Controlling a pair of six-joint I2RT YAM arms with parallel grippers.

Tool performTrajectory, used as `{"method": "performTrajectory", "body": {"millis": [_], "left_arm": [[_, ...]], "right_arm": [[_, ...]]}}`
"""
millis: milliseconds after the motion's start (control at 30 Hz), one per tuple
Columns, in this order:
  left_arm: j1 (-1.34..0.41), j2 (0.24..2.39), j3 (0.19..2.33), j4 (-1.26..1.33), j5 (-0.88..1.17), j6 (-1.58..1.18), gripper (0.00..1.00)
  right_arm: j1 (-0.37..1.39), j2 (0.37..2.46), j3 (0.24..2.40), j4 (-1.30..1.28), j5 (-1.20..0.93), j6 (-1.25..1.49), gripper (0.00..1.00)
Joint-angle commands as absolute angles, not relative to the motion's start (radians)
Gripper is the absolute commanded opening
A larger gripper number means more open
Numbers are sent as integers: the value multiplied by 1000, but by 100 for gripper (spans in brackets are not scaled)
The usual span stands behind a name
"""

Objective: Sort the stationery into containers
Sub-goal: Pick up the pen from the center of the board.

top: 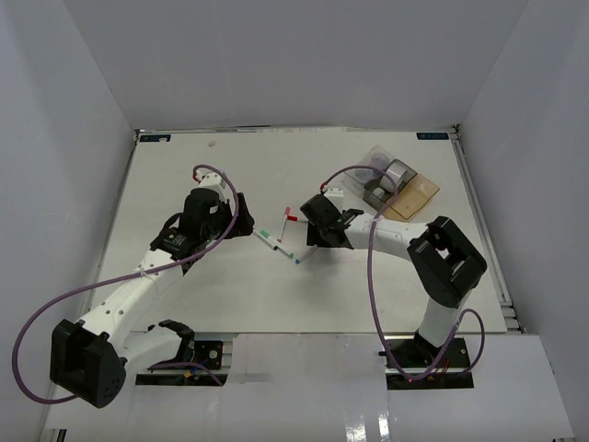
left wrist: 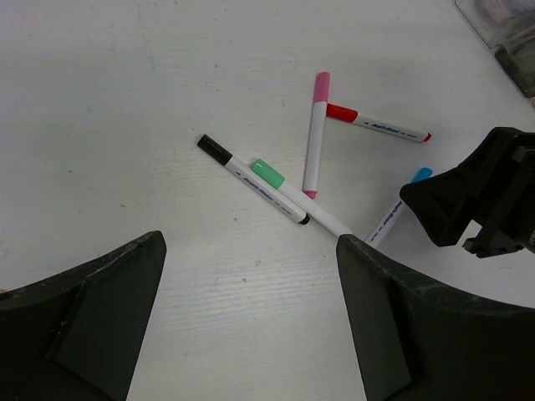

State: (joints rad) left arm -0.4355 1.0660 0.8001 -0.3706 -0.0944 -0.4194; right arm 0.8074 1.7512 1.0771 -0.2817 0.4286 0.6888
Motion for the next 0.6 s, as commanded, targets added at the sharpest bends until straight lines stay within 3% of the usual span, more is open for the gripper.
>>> {"method": "performTrajectory", "body": {"millis": [0, 233, 567], "left_arm": [[-431, 1040, 824, -380, -106, -422, 94], [-431, 1049, 824, -379, -100, -423, 94], [-431, 1051, 825, -382, -100, -425, 94]], "right_arm": [[833, 1802, 1137, -321, 506, 799, 58], [838, 1862, 1132, -304, 485, 831, 50], [838, 1770, 1016, -314, 543, 831, 20]]}}
